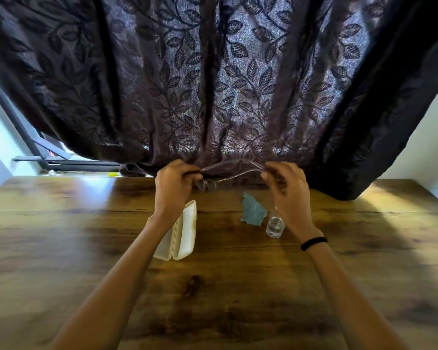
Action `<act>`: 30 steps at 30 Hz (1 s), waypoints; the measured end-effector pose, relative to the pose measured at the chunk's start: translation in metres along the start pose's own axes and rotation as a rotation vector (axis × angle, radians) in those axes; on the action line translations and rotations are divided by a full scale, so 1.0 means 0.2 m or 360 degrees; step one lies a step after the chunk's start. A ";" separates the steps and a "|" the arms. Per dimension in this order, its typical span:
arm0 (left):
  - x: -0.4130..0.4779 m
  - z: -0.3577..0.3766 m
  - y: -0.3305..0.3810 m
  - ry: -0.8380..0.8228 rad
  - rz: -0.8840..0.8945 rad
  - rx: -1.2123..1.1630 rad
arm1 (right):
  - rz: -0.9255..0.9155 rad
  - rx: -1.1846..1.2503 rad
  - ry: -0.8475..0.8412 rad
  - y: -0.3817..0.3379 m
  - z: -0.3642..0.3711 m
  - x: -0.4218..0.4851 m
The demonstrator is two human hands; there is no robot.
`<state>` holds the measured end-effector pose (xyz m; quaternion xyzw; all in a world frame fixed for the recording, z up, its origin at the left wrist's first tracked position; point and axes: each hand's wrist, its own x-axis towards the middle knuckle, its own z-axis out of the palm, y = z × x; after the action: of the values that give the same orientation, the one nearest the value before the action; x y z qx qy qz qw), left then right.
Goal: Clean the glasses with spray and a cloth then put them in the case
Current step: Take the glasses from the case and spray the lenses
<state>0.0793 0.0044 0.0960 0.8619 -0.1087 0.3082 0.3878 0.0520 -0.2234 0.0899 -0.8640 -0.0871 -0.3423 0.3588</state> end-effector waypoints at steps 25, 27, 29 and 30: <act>-0.12 0.17 -0.05 0.0476 -0.0473 -0.0760 | -0.0029 0.0253 -0.0568 -0.13 0.10 -0.18; -0.12 0.17 -0.05 0.0480 -0.0455 -0.0745 | -0.0039 0.0225 -0.0601 -0.17 0.12 -0.15; -0.12 0.18 -0.05 0.0488 -0.0432 -0.0686 | -0.0027 0.0222 -0.0596 -0.19 0.13 -0.14; -0.12 0.18 -0.05 0.0496 -0.0417 -0.0665 | -0.0016 0.0229 -0.0595 -0.20 0.13 -0.14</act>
<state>0.0803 -0.0163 0.0569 0.7123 0.0034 0.3550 0.6055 0.0292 -0.1730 0.0805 -0.8841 -0.1806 -0.1706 0.3957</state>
